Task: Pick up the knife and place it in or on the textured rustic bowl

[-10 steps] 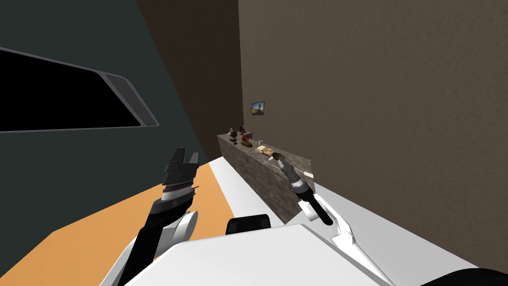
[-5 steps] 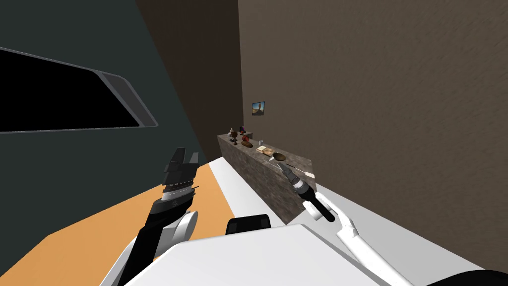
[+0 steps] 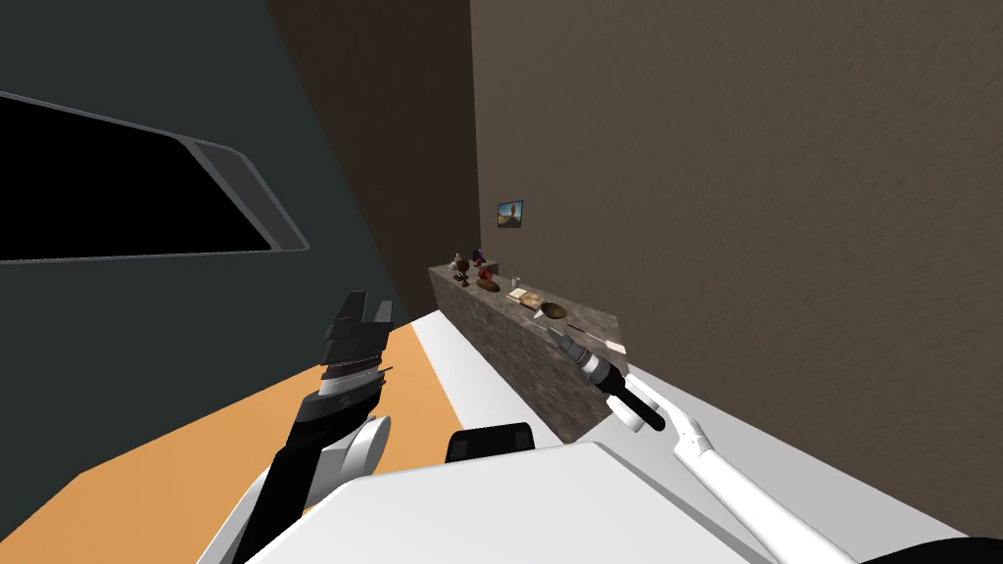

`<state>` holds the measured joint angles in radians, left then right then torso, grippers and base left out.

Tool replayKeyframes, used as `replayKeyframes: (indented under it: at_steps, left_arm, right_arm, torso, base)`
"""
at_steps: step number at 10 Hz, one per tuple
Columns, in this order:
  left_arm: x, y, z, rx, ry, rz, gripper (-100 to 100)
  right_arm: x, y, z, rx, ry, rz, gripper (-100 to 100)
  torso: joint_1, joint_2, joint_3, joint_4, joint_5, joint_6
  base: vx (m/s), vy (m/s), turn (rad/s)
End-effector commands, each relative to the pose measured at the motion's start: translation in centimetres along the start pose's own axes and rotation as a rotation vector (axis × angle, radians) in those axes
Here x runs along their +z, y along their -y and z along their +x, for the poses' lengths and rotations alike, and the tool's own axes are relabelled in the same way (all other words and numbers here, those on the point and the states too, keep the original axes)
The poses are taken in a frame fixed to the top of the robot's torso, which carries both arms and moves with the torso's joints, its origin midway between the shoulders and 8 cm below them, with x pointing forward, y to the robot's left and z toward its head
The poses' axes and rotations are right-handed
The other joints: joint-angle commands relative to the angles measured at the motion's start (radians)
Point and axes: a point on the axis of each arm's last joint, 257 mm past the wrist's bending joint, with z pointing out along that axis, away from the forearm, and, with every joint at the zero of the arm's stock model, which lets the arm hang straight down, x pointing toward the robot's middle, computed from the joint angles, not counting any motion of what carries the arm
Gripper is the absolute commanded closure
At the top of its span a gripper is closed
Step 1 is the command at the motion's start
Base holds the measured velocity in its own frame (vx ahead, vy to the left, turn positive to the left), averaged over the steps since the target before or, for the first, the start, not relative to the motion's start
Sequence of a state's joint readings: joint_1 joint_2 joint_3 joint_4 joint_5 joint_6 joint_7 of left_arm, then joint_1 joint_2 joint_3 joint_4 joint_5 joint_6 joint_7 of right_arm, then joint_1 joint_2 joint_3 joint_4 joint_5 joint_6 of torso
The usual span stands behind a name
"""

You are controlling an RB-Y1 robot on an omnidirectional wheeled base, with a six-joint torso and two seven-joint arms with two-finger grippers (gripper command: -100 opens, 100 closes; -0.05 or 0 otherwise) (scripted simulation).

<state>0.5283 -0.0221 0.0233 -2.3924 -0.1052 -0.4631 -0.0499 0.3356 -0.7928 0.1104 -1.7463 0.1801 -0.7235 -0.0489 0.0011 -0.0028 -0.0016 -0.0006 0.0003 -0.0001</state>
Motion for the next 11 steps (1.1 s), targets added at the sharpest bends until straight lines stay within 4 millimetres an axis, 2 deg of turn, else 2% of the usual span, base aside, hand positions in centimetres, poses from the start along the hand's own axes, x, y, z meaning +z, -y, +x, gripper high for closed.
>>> replayKeyframes:
  at_steps: [1,2,4,5,7,8,11]
  left_arm:
    - [0.0,0.0,0.0,0.000,0.000,0.000,0]
    - [0.0,0.0,0.0,0.000,0.000,0.000,0]
    - [0.0,0.0,0.0,0.000,0.000,0.000,0]
    - [0.0,0.0,0.0,0.000,0.000,0.000,0]
    - [0.0,0.0,0.0,0.000,0.000,0.000,0]
    - [0.0,0.0,0.0,0.000,0.000,0.000,0]
    - [0.0,0.0,0.0,0.000,0.000,0.000,0]
  right_arm:
    - [-0.5,1.5,1.1,-0.047,-0.072,0.023,-100]
    - [-0.7,1.6,1.0,-0.056,-0.084,0.025,-100]
    - [-1.5,3.6,2.4,-0.122,-0.182,0.054,-100]
    - [-1.7,3.7,2.3,-0.132,-0.193,0.056,-100]
    - [-2.7,5.8,3.4,-0.205,-0.296,0.084,-100]
    - [-2.8,5.9,3.3,-0.209,-0.301,0.085,-100]
    - [-4.6,8.8,4.6,-0.323,-0.453,0.123,-100]
  torso:
    - [0.000,0.000,0.000,0.000,0.000,0.000]
    - [0.001,-0.001,-0.001,0.000,0.000,0.000]
    - [0.001,-0.001,-0.001,0.000,0.000,0.000]
    - [0.000,-0.002,-0.001,0.000,0.000,0.000]
    - [0.000,-0.002,-0.001,0.000,0.000,0.000]
    - [0.001,-0.003,-0.002,-0.001,0.000,0.000]
    - [0.000,-0.003,-0.002,-0.001,0.000,0.000]
  base:
    - [0.059,0.039,-0.009]
    - [0.052,0.033,-0.005]
    - [0.061,0.025,-0.005]
    - [0.063,0.023,0.001]
    - [0.079,0.029,0.000]
    - [0.077,0.025,0.001]
    - [0.094,0.027,0.006]
